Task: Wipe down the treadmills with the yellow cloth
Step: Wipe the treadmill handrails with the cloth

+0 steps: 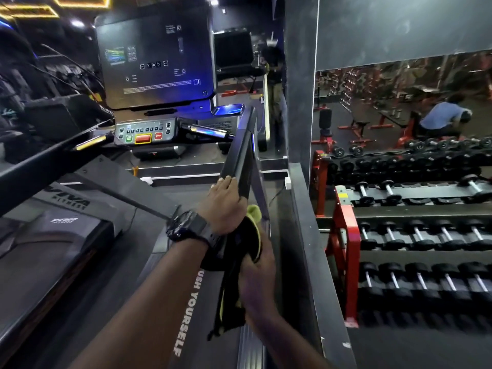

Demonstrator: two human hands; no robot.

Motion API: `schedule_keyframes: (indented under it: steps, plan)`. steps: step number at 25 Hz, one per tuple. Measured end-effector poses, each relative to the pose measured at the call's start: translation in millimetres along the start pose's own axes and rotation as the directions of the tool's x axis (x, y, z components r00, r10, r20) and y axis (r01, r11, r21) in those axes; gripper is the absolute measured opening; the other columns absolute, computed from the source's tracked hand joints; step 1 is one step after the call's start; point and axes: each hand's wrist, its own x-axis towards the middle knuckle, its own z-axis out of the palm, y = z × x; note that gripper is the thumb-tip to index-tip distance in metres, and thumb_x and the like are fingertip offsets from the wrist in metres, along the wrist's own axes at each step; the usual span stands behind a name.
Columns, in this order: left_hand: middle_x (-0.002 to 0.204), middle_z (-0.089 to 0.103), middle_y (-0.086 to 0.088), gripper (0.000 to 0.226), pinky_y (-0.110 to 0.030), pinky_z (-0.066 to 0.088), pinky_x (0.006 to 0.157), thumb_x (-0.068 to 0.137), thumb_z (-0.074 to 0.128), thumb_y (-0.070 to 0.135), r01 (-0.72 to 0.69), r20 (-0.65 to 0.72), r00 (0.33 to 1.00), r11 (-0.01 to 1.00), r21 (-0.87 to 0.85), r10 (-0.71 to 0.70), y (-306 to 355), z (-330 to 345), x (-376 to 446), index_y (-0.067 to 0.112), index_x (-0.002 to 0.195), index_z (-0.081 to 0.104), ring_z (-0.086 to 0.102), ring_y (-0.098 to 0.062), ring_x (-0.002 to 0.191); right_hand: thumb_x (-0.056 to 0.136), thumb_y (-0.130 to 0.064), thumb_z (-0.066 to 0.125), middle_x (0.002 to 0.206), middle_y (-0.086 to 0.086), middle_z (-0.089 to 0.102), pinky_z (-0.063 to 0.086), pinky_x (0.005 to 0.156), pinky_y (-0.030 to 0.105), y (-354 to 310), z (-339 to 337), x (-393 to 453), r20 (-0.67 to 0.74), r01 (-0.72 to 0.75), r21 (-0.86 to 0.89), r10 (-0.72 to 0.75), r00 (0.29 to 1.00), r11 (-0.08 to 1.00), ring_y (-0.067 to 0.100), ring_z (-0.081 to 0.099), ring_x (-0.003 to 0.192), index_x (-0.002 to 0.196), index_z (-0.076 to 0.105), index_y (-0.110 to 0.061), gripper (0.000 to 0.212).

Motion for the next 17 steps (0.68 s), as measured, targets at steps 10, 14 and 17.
schedule_keyframes:
  steps: [10,14,17]
  plan:
    - [0.146,0.037,-0.025,0.063,-0.037,0.02,0.116,0.088,0.023,0.04,0.196,-0.052,0.978,0.976,-0.096,-0.201,34.0,-4.4,52.1,-0.005,0.125,0.045,0.029,-0.03,0.141,0.078,-0.037,0.056,0.135,0.001,0.06,0.046,0.103,0.039,45.5,4.2,123.6,0.123,0.131,-0.036,-0.126,0.984,0.991,0.02,0.057,0.124,0.138,0.053,-0.03,0.061]
    - [0.151,0.035,-0.021,0.072,-0.038,0.018,0.119,0.08,0.012,0.044,0.243,-0.109,0.964,0.97,-0.001,-0.241,40.0,5.1,78.7,-0.001,0.124,0.048,0.025,-0.027,0.145,0.075,-0.039,0.057,0.146,0.0,0.052,0.043,0.107,0.049,75.1,5.5,134.4,0.191,0.21,0.037,-0.213,0.958,0.977,0.023,0.05,0.134,0.143,0.049,-0.034,0.068]
    - [0.16,0.02,-0.011,0.069,-0.031,0.009,0.122,0.094,0.022,0.045,0.266,-0.124,0.957,0.964,0.008,-0.263,38.9,9.0,74.1,0.005,0.15,0.026,0.014,-0.018,0.149,0.071,-0.028,0.056,0.144,-0.001,0.053,0.041,0.109,0.048,71.9,23.1,233.8,0.123,0.135,-0.082,-0.124,0.985,0.987,0.021,0.05,0.132,0.143,0.051,-0.025,0.071]
